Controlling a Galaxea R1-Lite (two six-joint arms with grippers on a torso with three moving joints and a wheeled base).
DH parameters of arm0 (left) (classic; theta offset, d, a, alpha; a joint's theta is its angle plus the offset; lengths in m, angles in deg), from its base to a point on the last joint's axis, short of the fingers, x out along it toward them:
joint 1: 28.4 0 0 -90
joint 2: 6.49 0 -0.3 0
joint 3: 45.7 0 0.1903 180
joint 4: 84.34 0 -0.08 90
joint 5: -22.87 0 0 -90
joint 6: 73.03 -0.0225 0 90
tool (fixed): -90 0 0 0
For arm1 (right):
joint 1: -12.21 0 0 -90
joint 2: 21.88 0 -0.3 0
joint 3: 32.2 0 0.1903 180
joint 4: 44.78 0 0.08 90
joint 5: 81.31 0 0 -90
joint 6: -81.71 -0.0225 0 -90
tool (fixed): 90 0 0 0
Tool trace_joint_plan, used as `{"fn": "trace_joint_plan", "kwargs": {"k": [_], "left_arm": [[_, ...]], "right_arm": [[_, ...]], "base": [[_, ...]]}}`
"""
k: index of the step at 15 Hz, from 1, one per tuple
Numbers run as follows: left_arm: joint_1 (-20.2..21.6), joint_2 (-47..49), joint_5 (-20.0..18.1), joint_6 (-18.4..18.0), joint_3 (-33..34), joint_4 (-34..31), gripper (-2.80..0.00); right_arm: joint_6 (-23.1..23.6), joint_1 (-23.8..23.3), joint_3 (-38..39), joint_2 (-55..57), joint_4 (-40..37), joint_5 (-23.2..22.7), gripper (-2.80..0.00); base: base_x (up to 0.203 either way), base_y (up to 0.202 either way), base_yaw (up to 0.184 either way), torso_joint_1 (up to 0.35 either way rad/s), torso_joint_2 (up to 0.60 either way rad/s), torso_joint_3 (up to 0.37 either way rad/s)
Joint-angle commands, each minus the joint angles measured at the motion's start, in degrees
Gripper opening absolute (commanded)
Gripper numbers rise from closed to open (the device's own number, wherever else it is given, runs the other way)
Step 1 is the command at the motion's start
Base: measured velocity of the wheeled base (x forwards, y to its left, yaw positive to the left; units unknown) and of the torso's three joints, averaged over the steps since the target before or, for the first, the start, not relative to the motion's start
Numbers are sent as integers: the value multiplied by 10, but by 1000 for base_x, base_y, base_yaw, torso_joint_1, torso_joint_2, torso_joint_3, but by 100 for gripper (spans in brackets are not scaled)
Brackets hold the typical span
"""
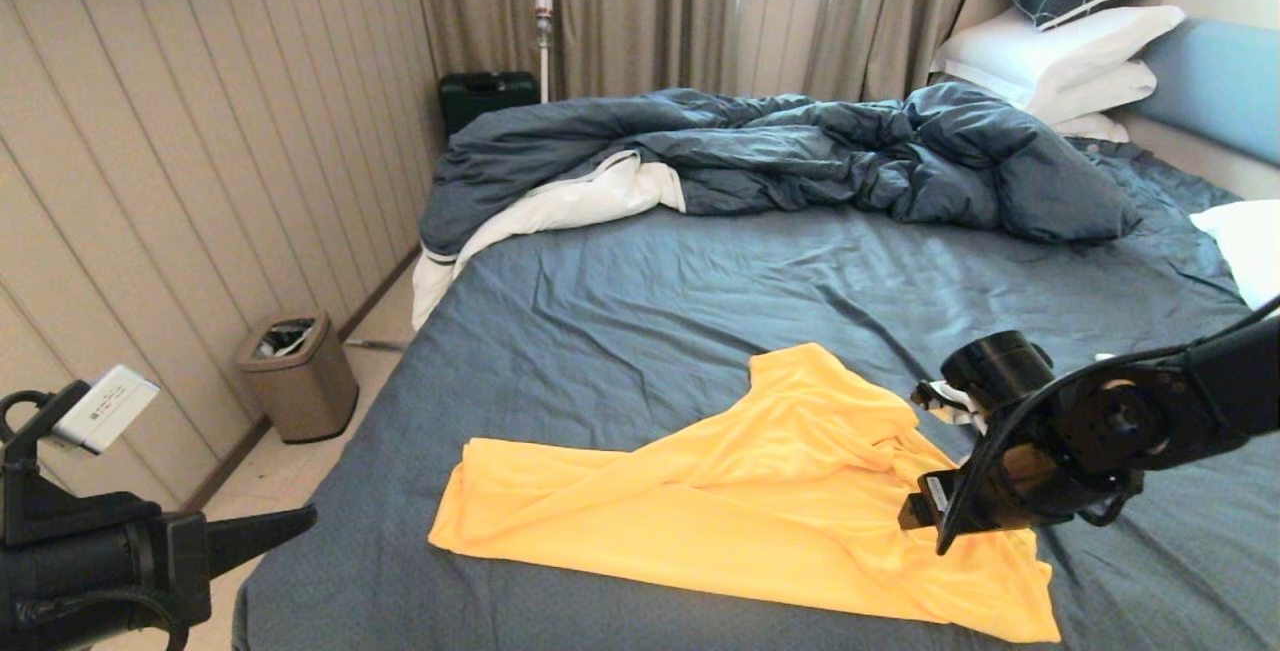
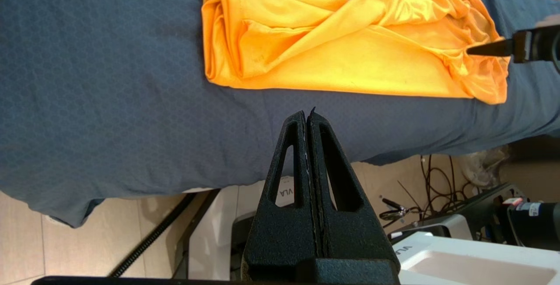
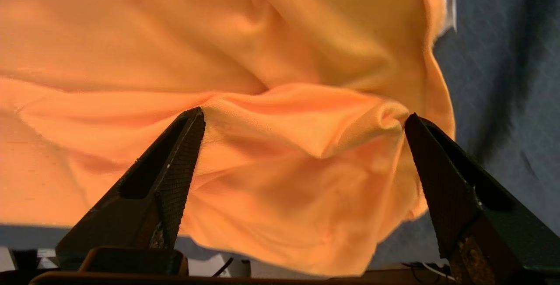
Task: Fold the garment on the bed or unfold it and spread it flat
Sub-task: Unford the yellow T-shirt
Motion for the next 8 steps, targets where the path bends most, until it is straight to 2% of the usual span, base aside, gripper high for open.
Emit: {"fn": "trace_joint_plan", "kwargs": {"k": [1, 3, 4, 8], "left_arm": [[0, 3, -1, 1, 0, 1, -280], [0, 4, -1, 1, 0, 1, -280], [0, 7, -1, 1, 0, 1, -280], [0, 12, -1, 1, -1, 3, -280]], "right_arm": [[0, 1, -11, 28, 0, 0, 0], [0, 1, -11, 31, 0, 0, 0], [0, 2, -11, 30, 0, 1, -280], [-3, 1, -4, 11, -2, 1, -280]], "base": [[0, 0, 0, 0, 0, 0], [0, 0, 0, 0, 0, 0], [0, 0, 0, 0, 0, 0], [0, 0, 0, 0, 0, 0]]}}
